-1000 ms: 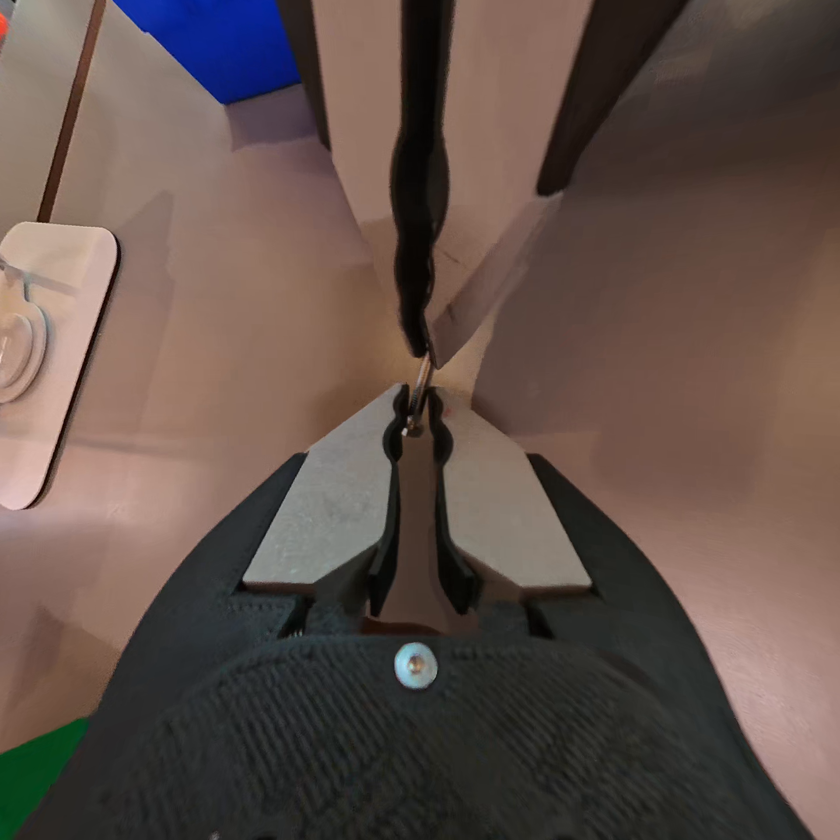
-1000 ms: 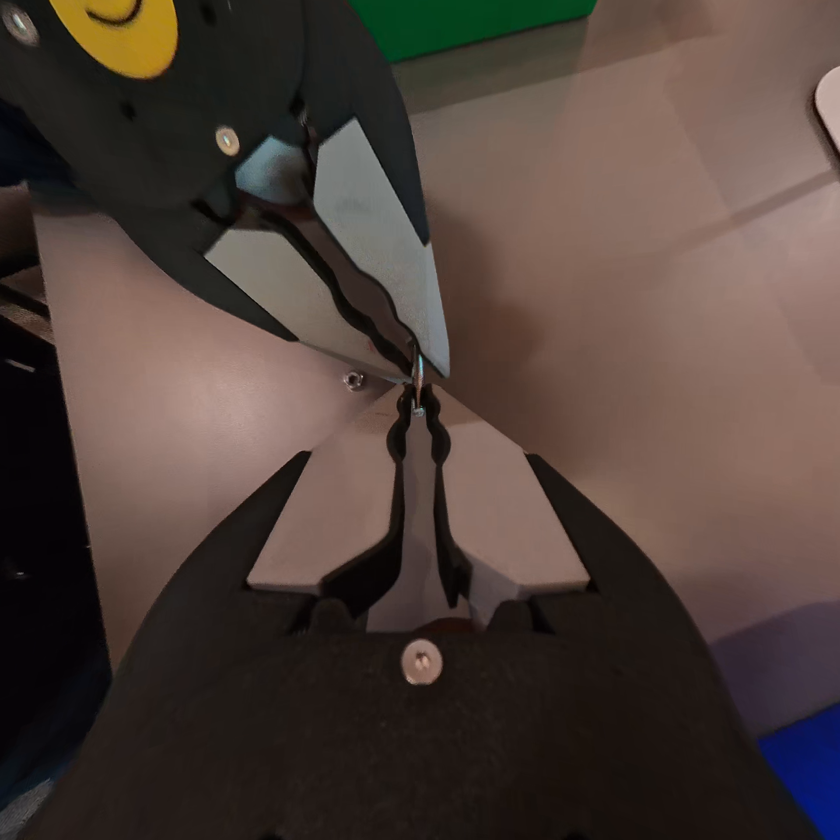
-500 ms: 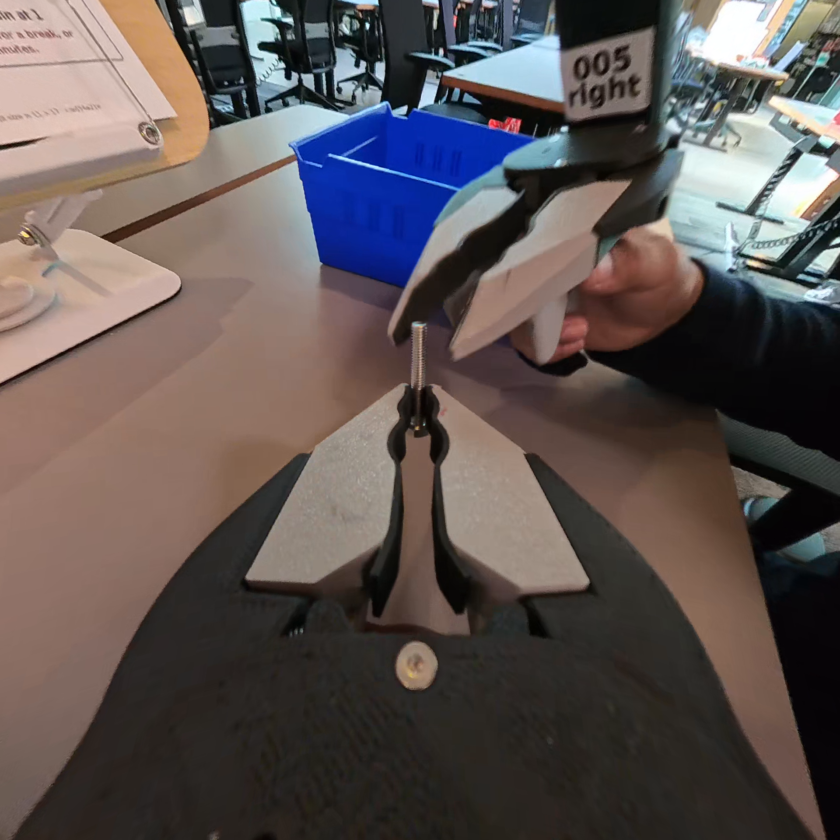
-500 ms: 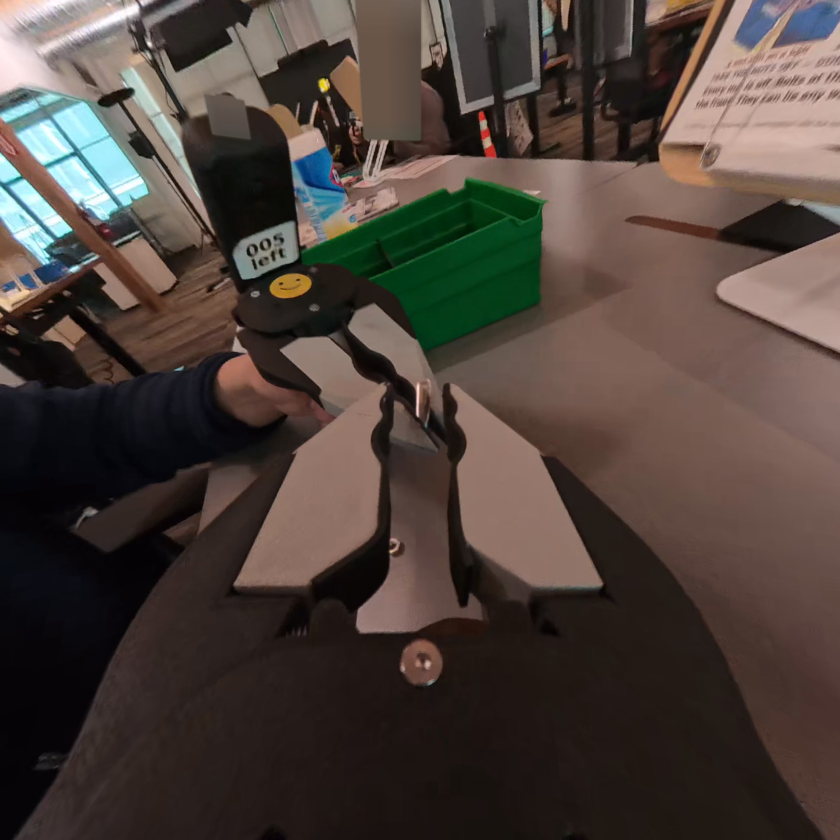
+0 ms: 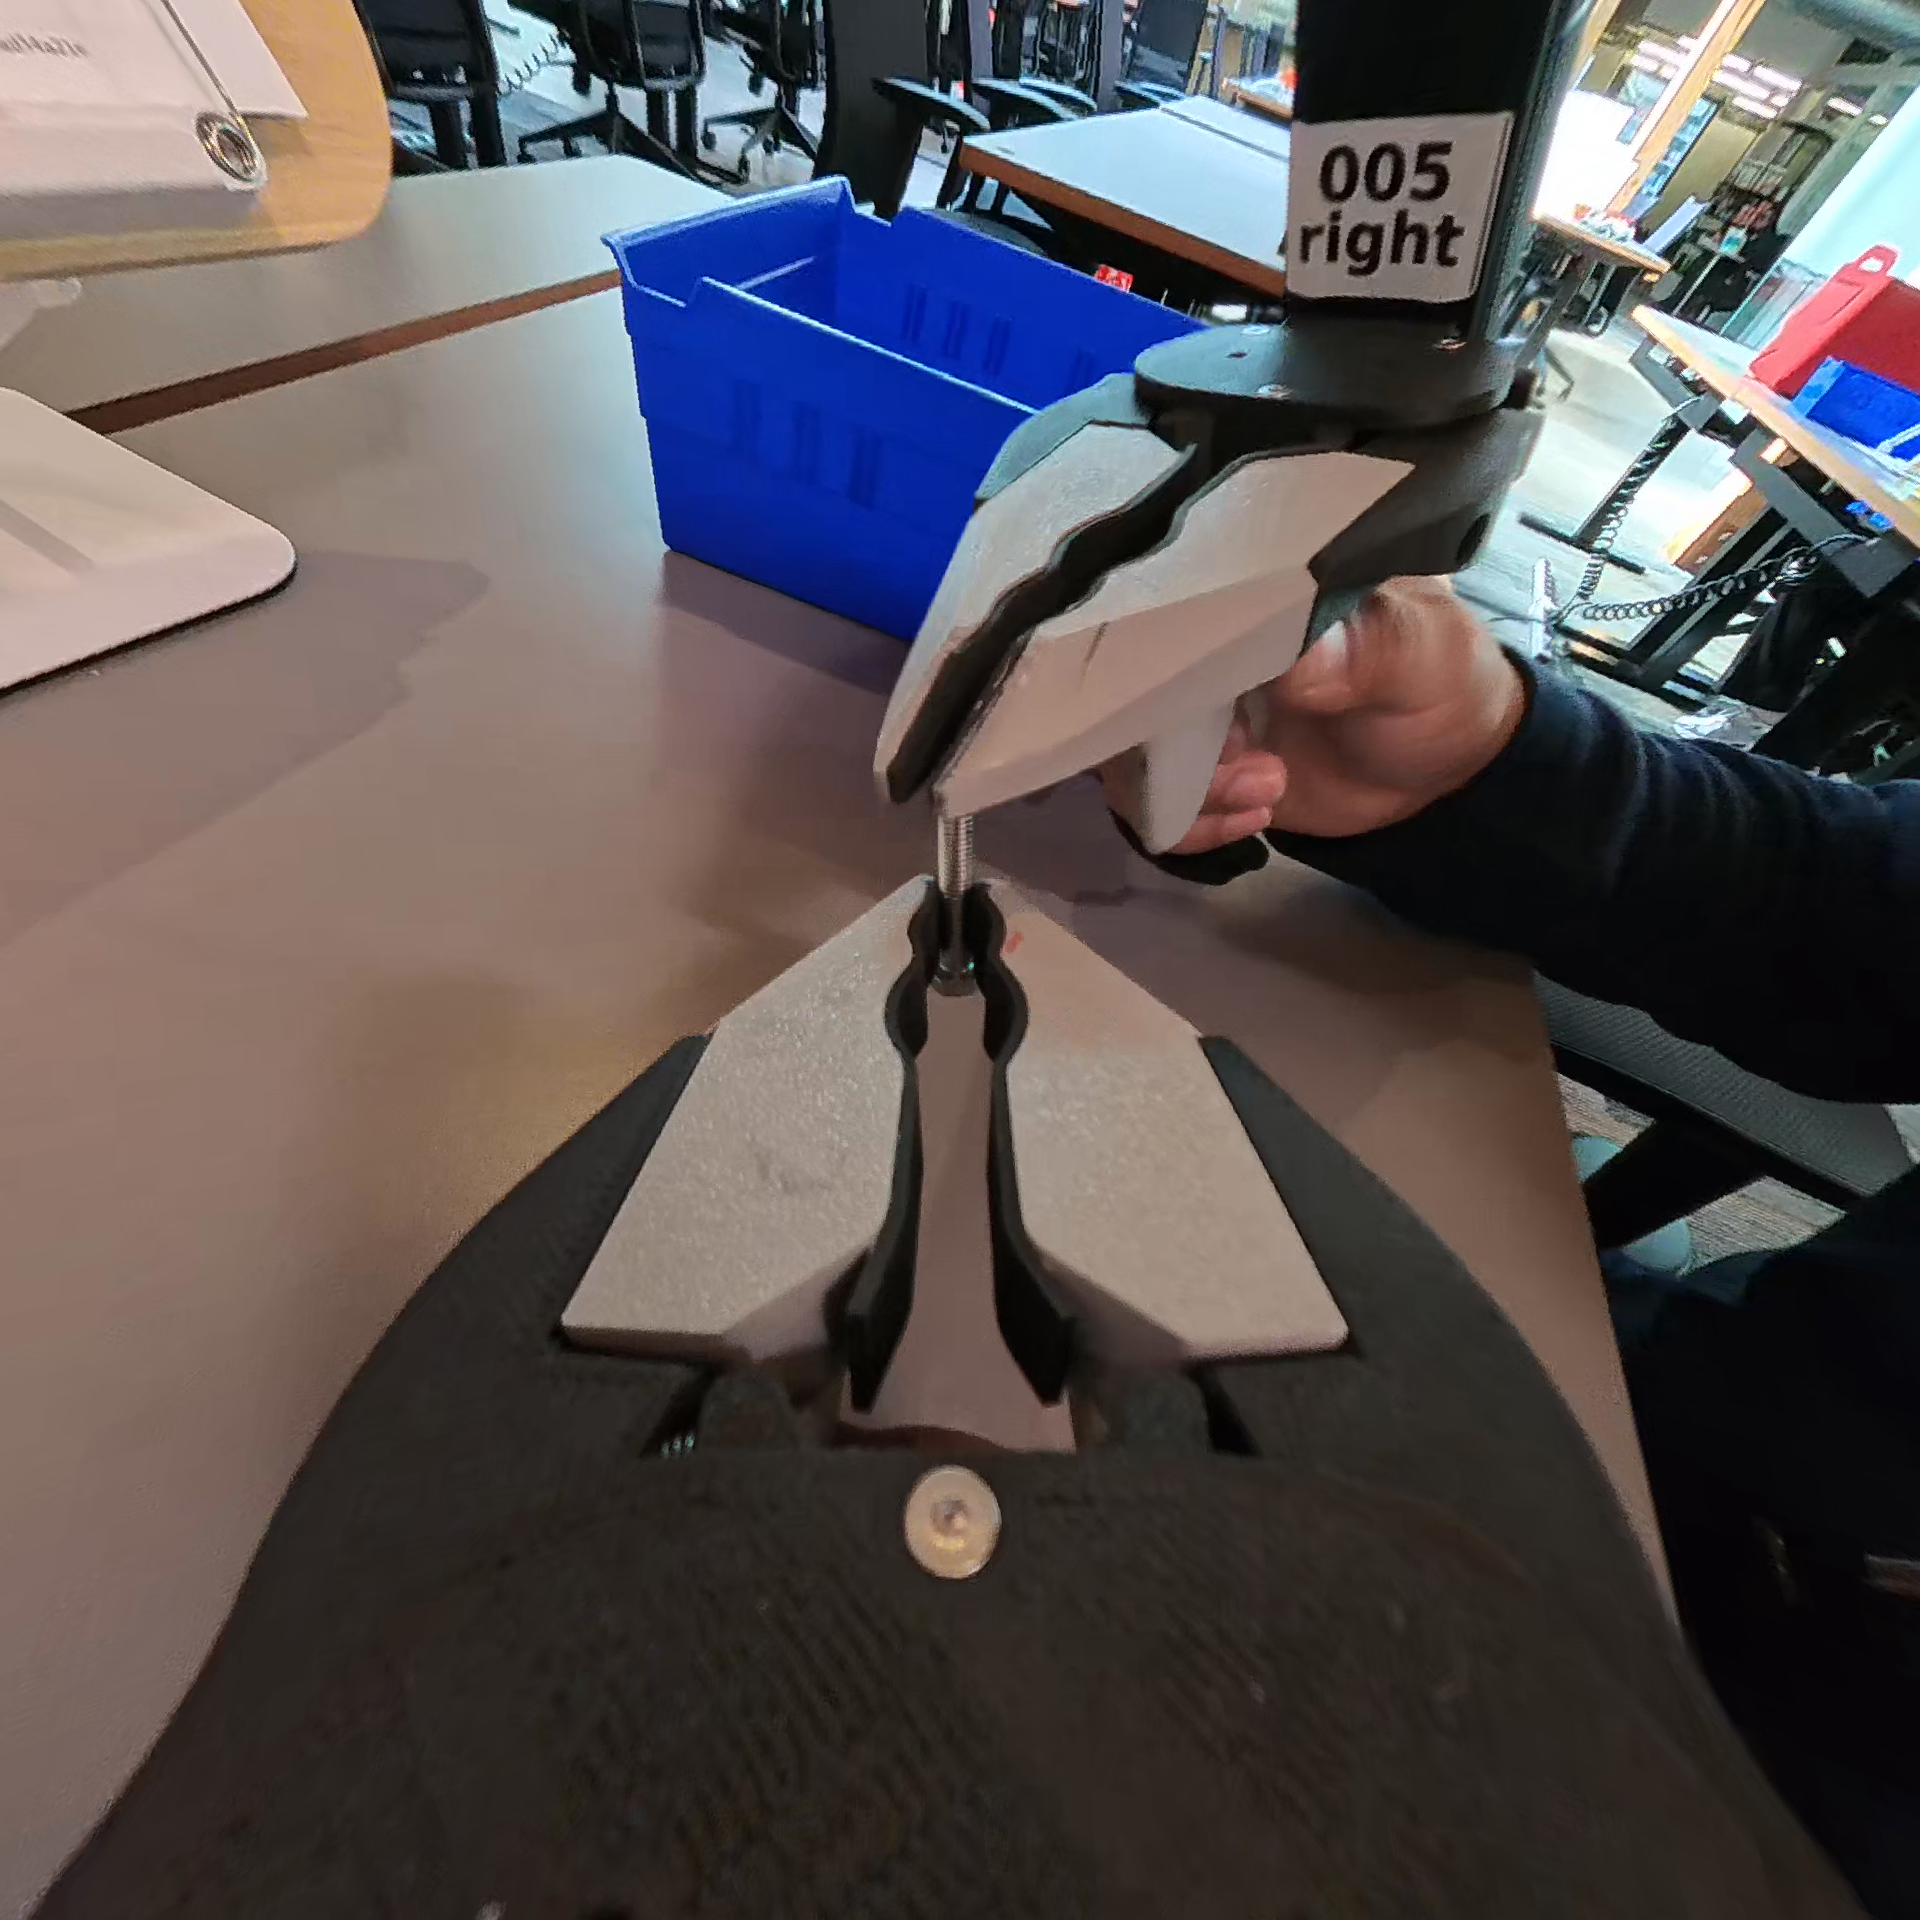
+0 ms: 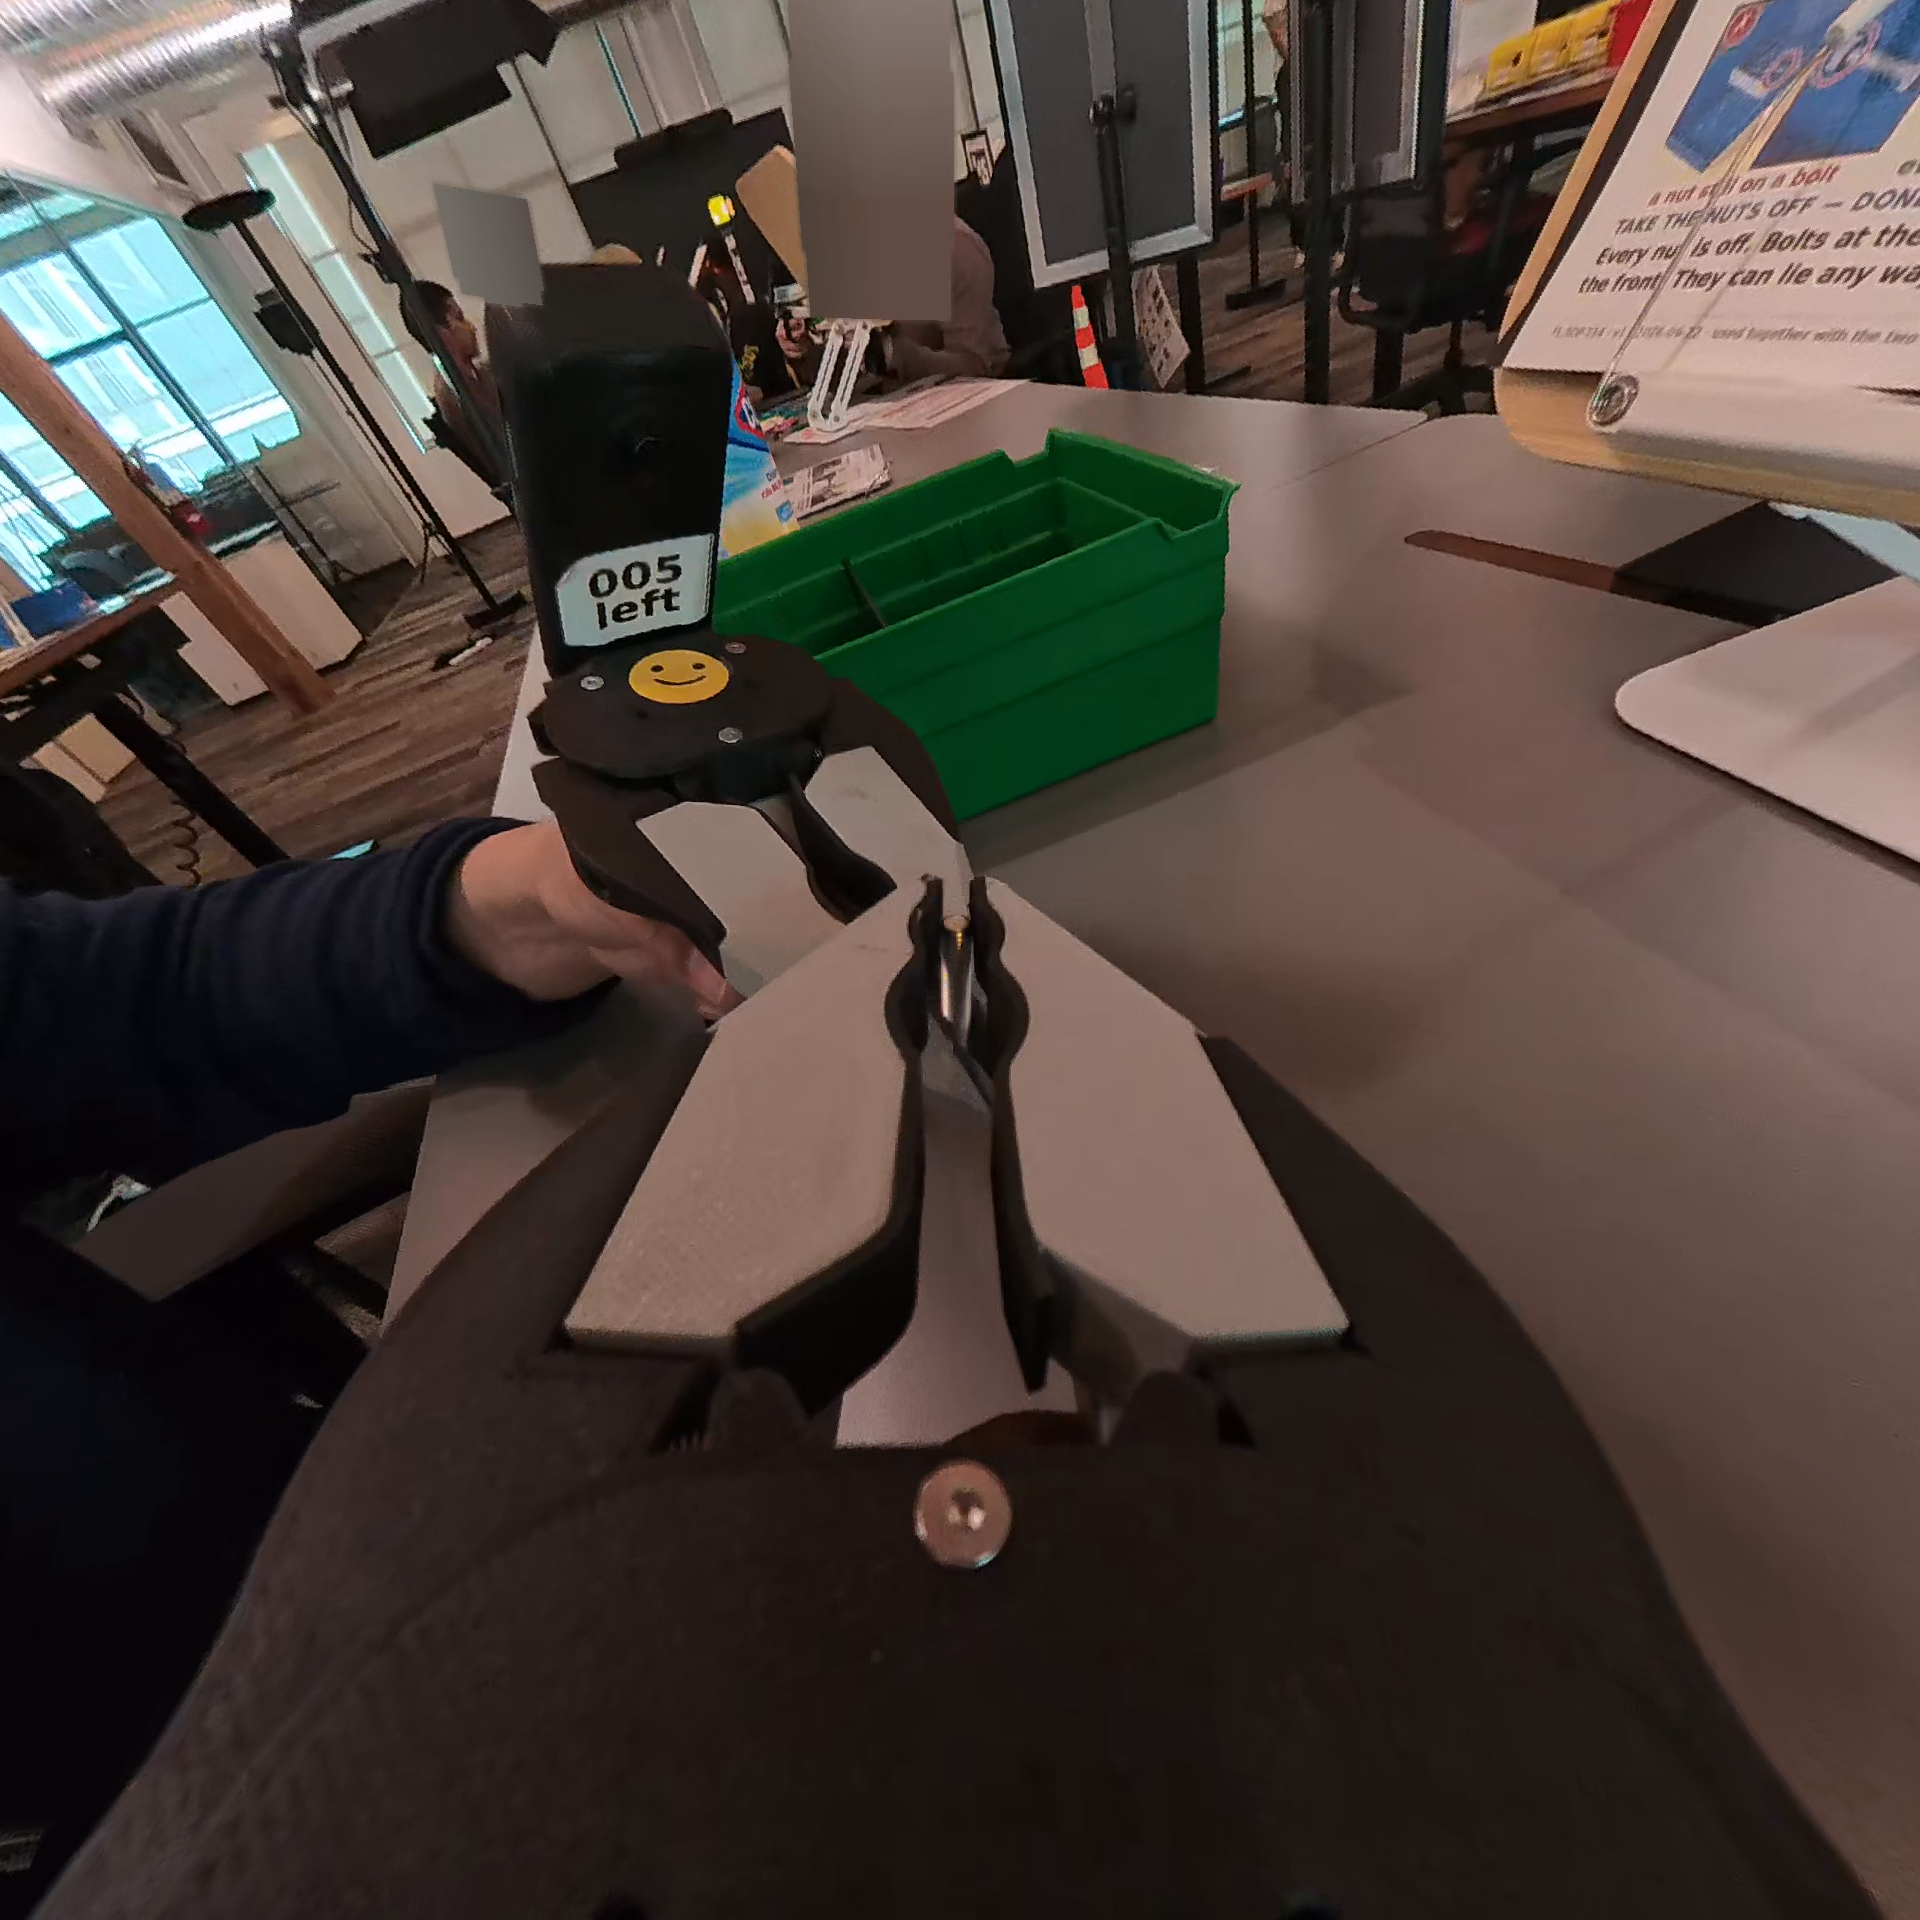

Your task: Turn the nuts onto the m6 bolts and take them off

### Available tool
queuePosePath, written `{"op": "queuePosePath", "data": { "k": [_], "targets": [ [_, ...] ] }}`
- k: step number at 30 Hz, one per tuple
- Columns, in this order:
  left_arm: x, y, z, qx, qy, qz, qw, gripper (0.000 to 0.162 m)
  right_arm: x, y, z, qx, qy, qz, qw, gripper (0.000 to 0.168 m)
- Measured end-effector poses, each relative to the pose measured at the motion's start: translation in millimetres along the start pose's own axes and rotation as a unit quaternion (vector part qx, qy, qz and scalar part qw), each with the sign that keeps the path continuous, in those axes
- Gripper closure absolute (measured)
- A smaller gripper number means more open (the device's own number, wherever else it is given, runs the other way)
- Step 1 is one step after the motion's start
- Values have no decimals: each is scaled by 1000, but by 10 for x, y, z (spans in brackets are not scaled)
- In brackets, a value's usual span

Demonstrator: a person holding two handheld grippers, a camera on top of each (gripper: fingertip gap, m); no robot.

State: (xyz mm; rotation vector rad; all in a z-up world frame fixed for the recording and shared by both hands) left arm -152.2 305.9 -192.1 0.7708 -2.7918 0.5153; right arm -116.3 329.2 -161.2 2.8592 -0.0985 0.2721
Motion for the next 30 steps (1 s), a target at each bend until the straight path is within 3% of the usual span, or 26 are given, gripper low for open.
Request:
{"op": "queuePosePath", "data": {
  "k": [15, 18, 24, 27, 30],
  "targets": [
    [-28, 39, 55, -10, 20, -12, 1000, 159, -35, 4, 79, 1, 16, -2, 1000, 166],
    [8, 70, 26, -5, 10, -19, 1000, 159, -32, -9, 85, 5, 18, 4, 1000, 155],
    [49, 102, 64, 18, 23, -9, 1000, 159, -6, -30, 83, 13, 13, 7, 1000, 151],
    [15, 70, 88, 8, 37, -11, 999, 159, -56, 26, 138, 12, 28, -11, 999, 152],
    [-16, 25, 97, 4, 41, -3, 999, 159, -81, 34, 165, 30, 34, -1, 999, 166]
  ]
}}
Point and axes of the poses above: each gripper's, where its closed fingertips meet, x back along the fingers, z out of its underside, y = z × x across the jaws, the point moved 4 cm from there along x, back along the fingers, and after that the axes turned 7 degrees about z, right-handed, at the moved point
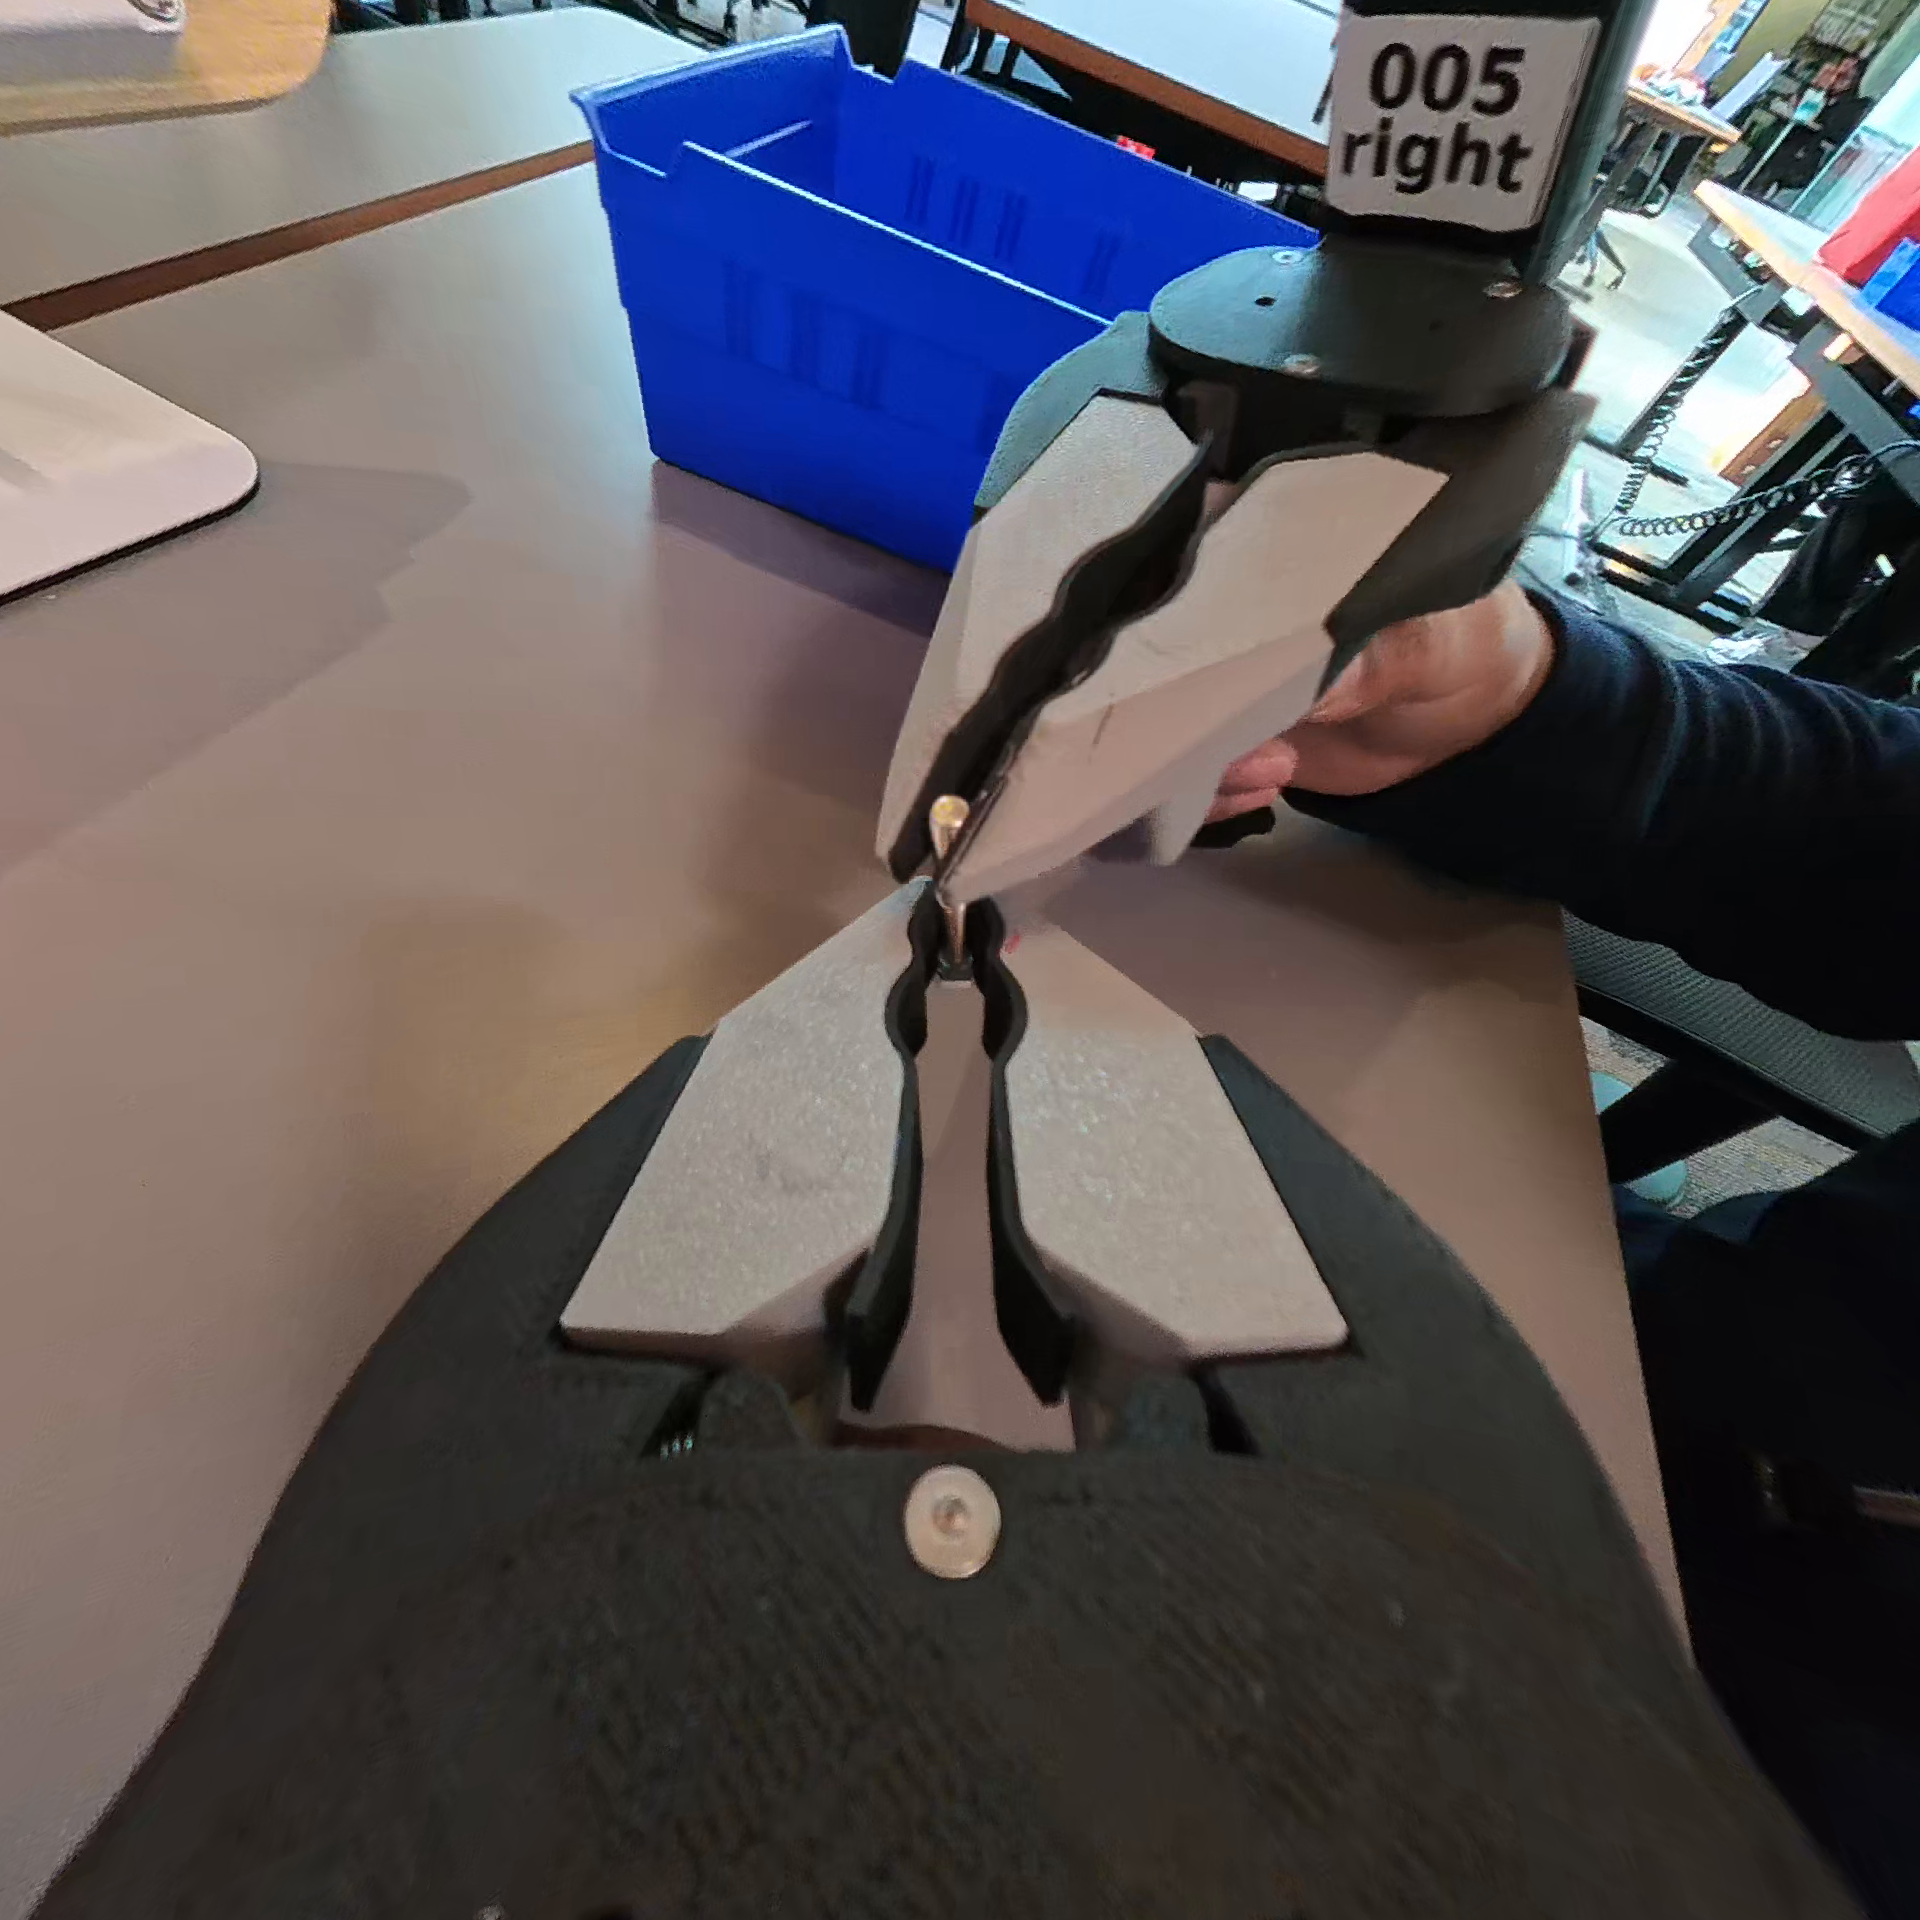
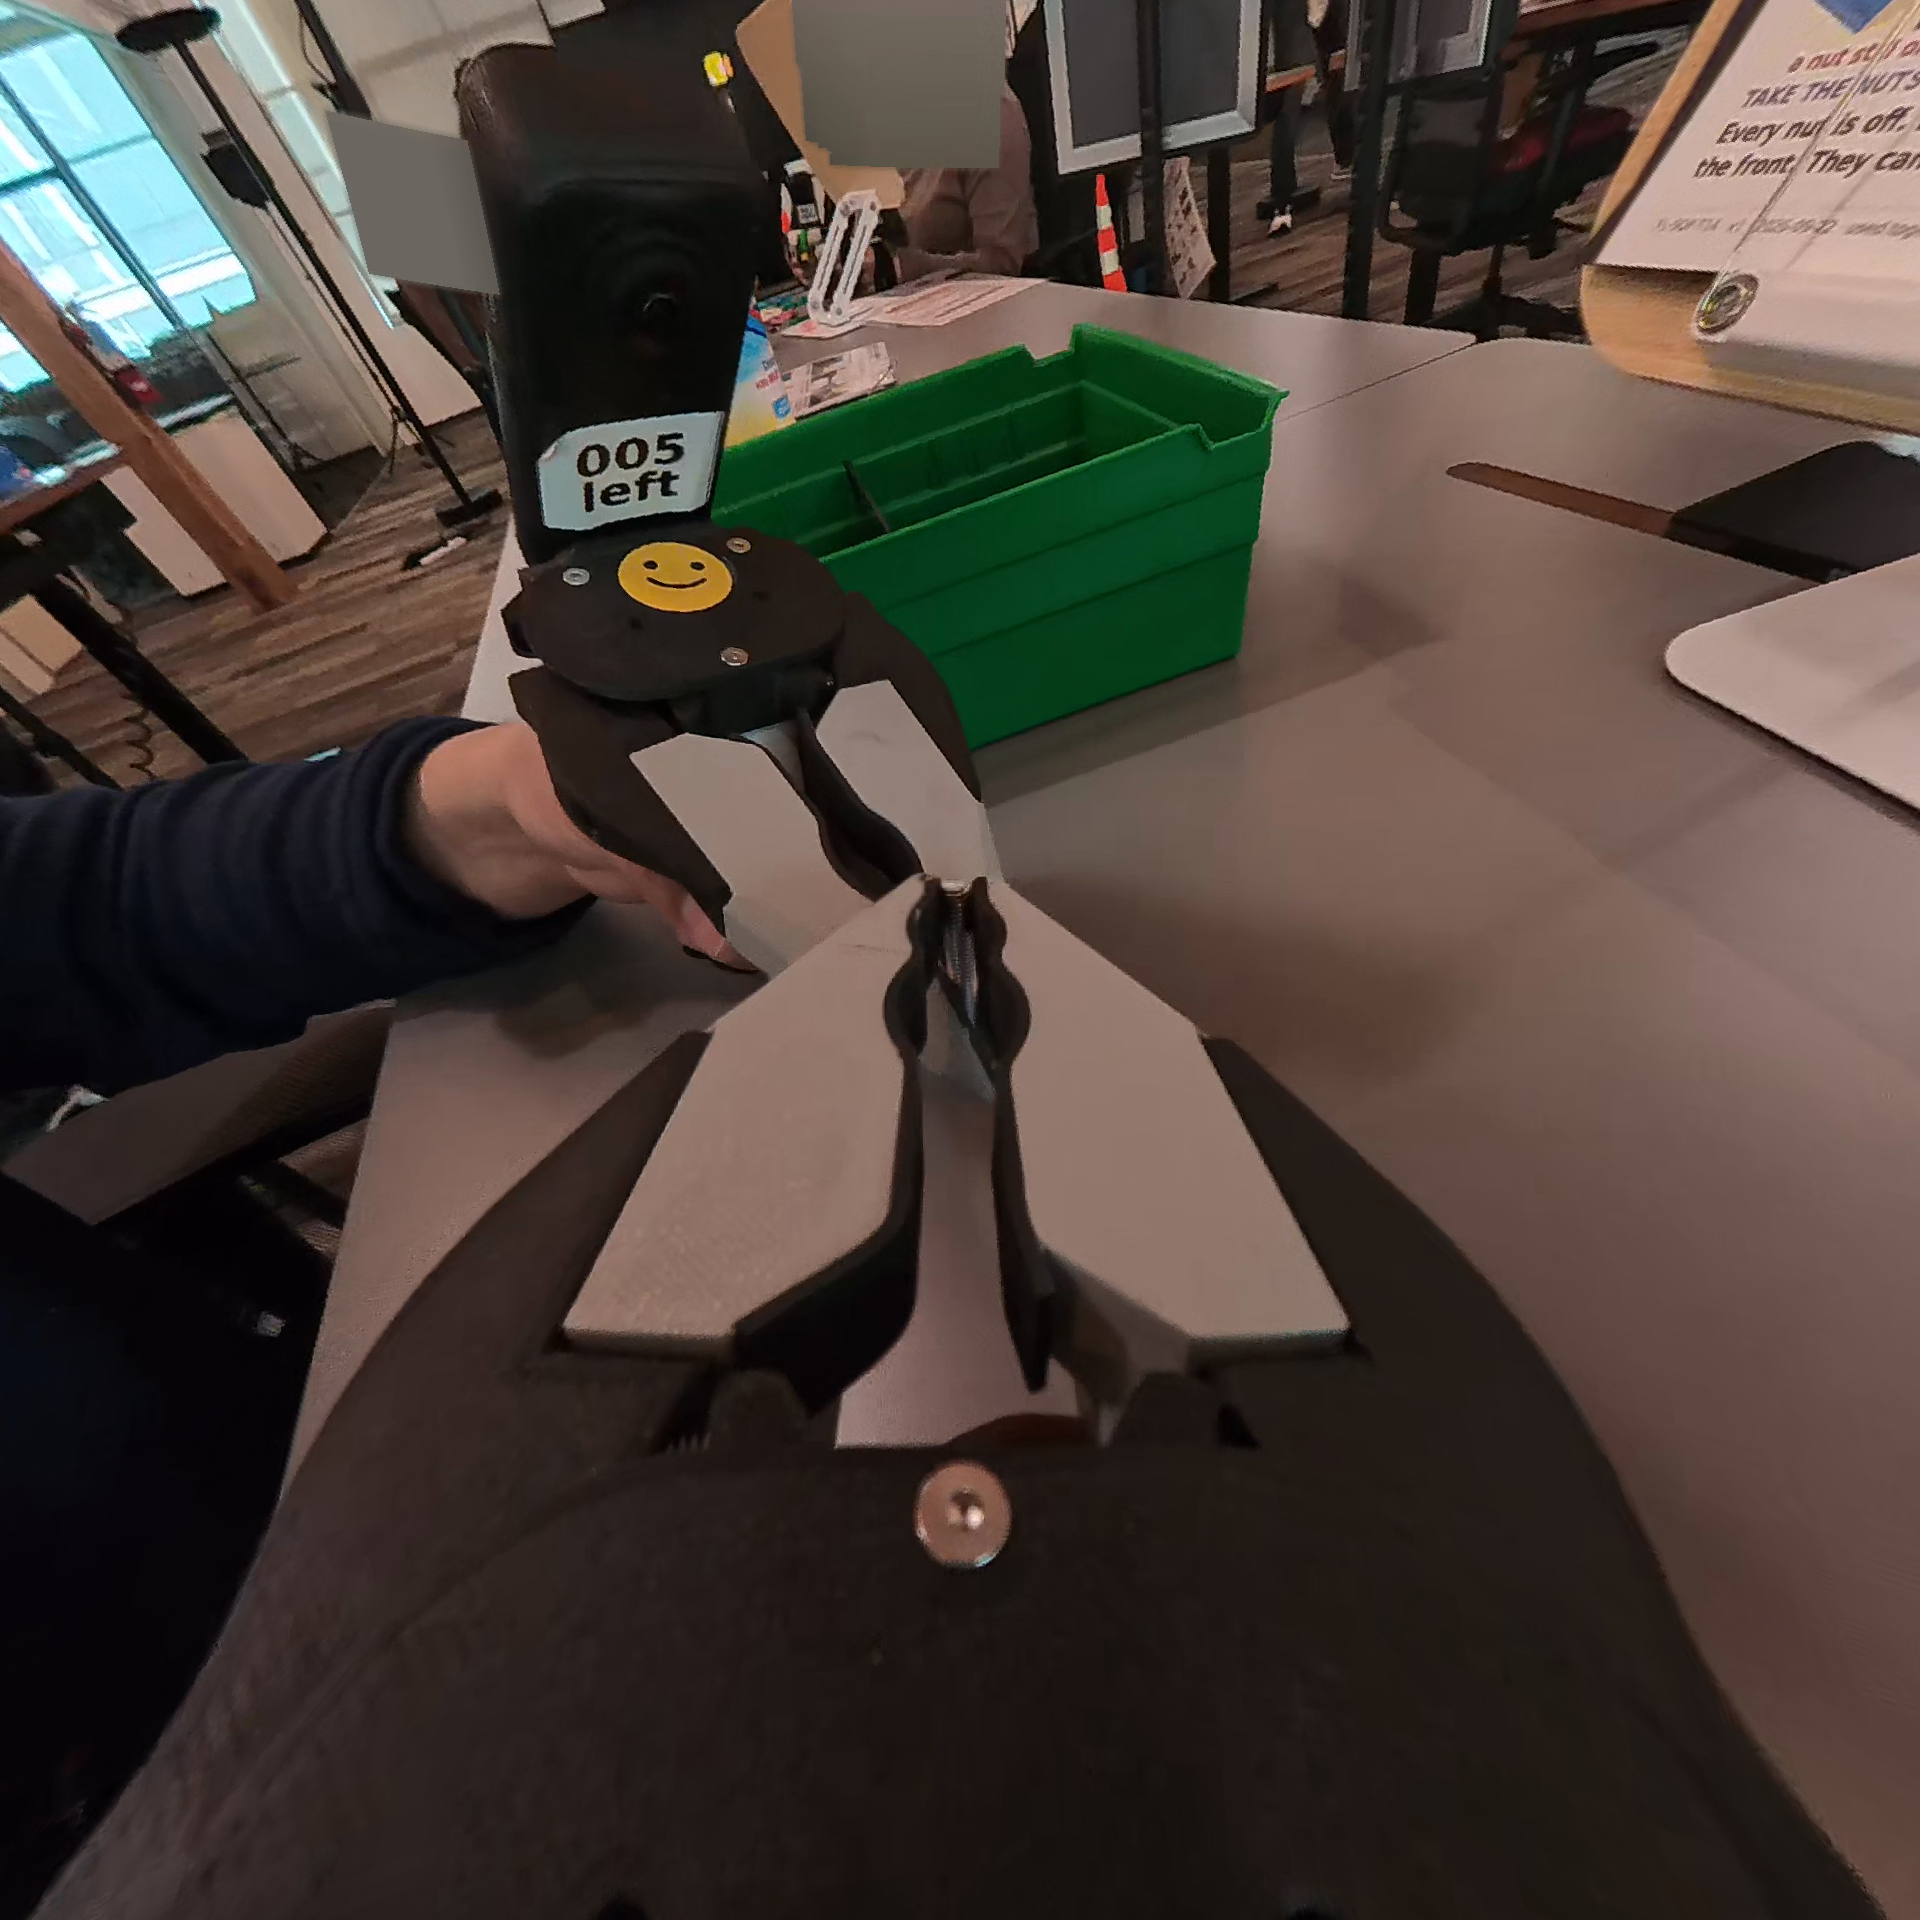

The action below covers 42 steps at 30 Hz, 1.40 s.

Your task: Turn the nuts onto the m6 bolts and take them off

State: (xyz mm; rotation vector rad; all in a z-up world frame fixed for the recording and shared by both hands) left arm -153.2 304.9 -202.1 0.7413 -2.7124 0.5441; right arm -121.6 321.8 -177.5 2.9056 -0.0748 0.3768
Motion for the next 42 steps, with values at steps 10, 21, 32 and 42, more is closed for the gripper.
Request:
{"op": "queuePosePath", "data": {
  "k": [10, 21, 32, 42],
  "targets": [
    [-5, -8, 10, 16, -4, 19, 1000, 158, 19, -3, 16, -11, 13, -2, 1000, 166],
    [-6, -19, 7, 16, -8, 22, 1000, 159, 45, -5, 17, -13, 17, 0, 1000, 167],
    [-17, -28, 25, 14, -2, 24, 1000, 158, 68, 1, 7, -15, 15, -4, 1000, 166],
    [9, -30, -4, 20, -13, 31, 999, 158, 88, -2, 0, -15, 16, -4, 1000, 166]
  ]
}}
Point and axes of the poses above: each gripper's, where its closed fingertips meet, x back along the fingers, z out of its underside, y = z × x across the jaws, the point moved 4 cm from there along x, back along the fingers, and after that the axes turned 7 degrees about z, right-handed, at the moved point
